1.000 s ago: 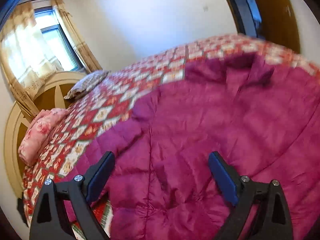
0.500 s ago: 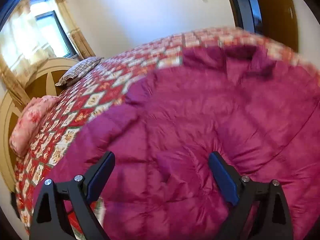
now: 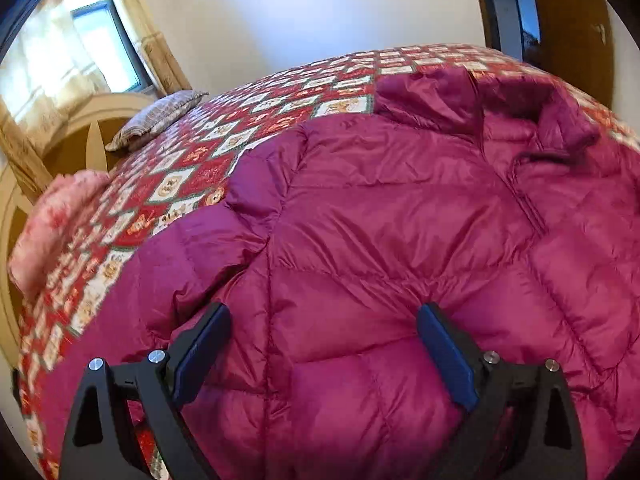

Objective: Fold large clothes

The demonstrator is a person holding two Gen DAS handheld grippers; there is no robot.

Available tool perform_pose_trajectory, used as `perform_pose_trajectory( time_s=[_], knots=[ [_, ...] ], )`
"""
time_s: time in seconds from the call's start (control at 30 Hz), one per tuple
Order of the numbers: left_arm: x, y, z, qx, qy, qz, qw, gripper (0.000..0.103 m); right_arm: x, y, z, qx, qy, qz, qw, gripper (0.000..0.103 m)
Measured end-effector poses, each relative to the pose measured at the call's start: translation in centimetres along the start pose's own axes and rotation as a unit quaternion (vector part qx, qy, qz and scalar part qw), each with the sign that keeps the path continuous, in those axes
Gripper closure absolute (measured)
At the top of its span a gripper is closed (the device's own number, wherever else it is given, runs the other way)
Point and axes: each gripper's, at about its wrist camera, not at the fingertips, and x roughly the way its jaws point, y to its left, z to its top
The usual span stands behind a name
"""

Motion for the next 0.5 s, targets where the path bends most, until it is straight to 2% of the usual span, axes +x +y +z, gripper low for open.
perform_pose_trajectory(
  time_s=[0.17, 0.23, 0.3, 0.37, 0.43, 0.5],
  knots=[
    [-0.1, 0.5, 0.2, -0.005, 0.006, -0.007, 0.9999, 0.008, -0.7, -0.2, 0.0, -0.003, 0.002, -0.004, 1.0, 0.066],
    [-1.9, 1.5, 0.3, -0.01, -0.014, -0.006, 0.9998, 0.008, -2.6, 0.0, 0.3, -0.002, -0.006, -0.01, 1.0, 0.064],
    [-4.3, 2.5, 0.1, -0.014, -0.035, -0.028, 0.9989, 0.008, -5.3, 0.4, 0.0, -0.005, -0.02, -0.003, 1.0, 0.063],
    [-6.3, 3.1, -0.9, -0.02, -0.05, -0.049, 0.9973, 0.008, -8.0, 1.5, -1.1, -0.017, -0.035, 0.007, 0.999, 0.056],
    [-6.4, 2.5, -1.7, -0.016, -0.045, -0.063, 0.9969, 0.008, -8.8, 2.7, -2.4, -0.034, -0.04, 0.023, 0.998, 0.052],
    [-5.0, 1.2, -2.5, 0.008, -0.03, -0.045, 0.9985, 0.008, -7.7, 3.8, -3.7, -0.048, -0.024, 0.029, 0.998, 0.052]
  ],
)
